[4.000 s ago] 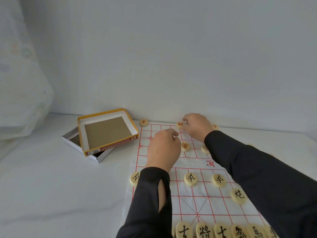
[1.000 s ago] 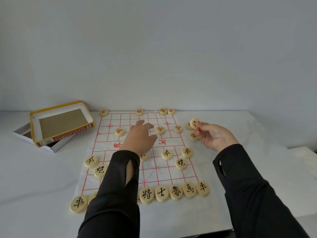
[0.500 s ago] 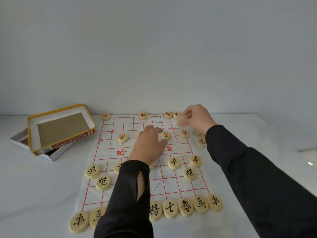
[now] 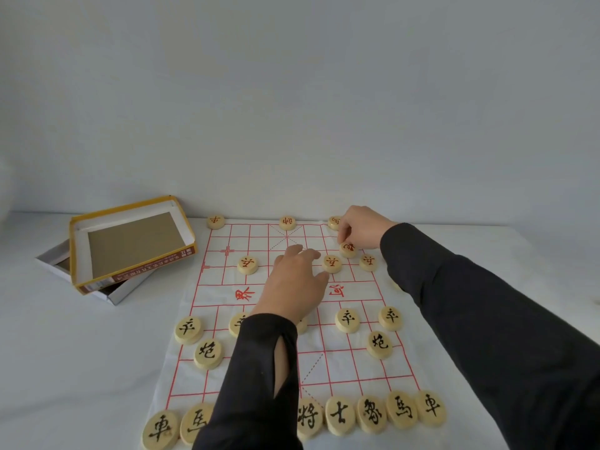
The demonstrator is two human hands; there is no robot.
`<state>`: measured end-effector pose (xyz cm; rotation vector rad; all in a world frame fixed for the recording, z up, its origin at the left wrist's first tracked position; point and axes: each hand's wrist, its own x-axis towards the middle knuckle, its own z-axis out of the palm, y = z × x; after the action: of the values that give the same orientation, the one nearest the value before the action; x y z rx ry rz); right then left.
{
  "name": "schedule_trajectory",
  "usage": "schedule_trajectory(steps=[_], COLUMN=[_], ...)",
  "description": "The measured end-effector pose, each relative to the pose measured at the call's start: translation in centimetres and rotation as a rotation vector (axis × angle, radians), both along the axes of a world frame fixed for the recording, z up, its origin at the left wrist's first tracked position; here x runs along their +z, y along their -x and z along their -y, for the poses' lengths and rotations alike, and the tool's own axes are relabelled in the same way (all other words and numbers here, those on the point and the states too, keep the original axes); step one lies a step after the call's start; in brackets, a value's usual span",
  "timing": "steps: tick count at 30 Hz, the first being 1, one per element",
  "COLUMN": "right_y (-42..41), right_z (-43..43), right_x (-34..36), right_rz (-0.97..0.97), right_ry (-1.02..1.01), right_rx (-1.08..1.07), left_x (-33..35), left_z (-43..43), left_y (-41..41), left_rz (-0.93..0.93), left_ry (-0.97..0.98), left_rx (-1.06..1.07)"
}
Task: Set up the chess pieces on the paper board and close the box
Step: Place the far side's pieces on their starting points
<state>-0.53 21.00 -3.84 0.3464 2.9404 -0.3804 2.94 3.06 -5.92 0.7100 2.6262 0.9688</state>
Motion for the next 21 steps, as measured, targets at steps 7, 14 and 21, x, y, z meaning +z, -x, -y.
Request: schedule_trajectory(steps=[7,14,21], right_y=[-0.8,-1.9,-1.8], right_z=[-0.9,0.0,0.1], right_x=[0.4,0.0,-0.3], right_rz=[-0.128,0.013,-0.054], right_ry=[0.066,0.016,0.023], right_rx=[-0.023,-0.014,-0.038], left_x=[0.0,0.0,-0.2], left_z=[-0.1,-0.4,-0.5], left_y=[-0.1,-0.3,-0.2], left_rz=[0.002,-0.004,-0.015], left_ry=[-0.003,0.008,-0.009], left_rx=[-0.003,-0.005,-0.022])
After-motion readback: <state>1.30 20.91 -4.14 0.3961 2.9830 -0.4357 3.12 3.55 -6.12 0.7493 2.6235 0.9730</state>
